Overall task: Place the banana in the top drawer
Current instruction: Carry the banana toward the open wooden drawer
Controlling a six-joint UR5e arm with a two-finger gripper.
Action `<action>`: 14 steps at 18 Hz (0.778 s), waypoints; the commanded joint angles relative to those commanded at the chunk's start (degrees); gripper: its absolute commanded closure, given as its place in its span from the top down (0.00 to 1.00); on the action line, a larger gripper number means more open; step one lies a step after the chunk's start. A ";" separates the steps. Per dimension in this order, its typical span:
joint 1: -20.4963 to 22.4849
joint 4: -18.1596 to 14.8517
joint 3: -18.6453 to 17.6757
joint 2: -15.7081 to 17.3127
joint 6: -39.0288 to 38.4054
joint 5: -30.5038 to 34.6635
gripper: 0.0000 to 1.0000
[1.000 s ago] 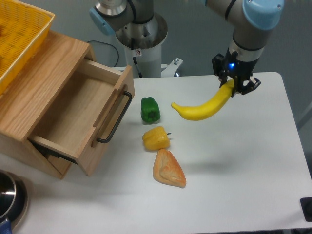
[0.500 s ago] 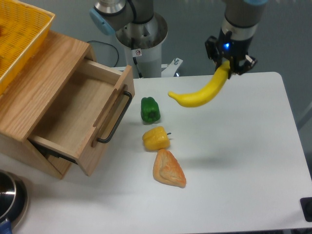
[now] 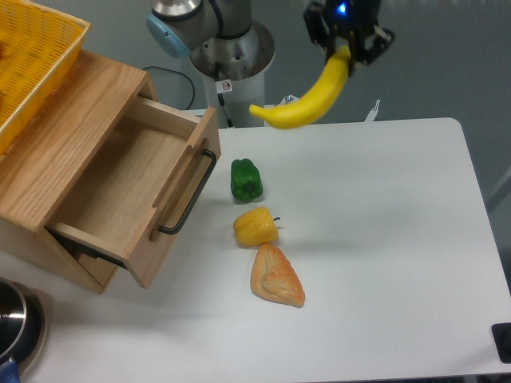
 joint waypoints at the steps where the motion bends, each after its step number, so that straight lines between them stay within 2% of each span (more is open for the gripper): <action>1: -1.31 0.09 0.09 0.18 -1.84 0.00 0.19; 6: -8.00 0.44 0.00 0.18 -9.58 0.00 0.19; 11: -12.39 0.62 0.00 0.27 -14.07 0.17 0.20; 14: -15.82 0.53 -0.17 0.18 -16.71 3.16 0.20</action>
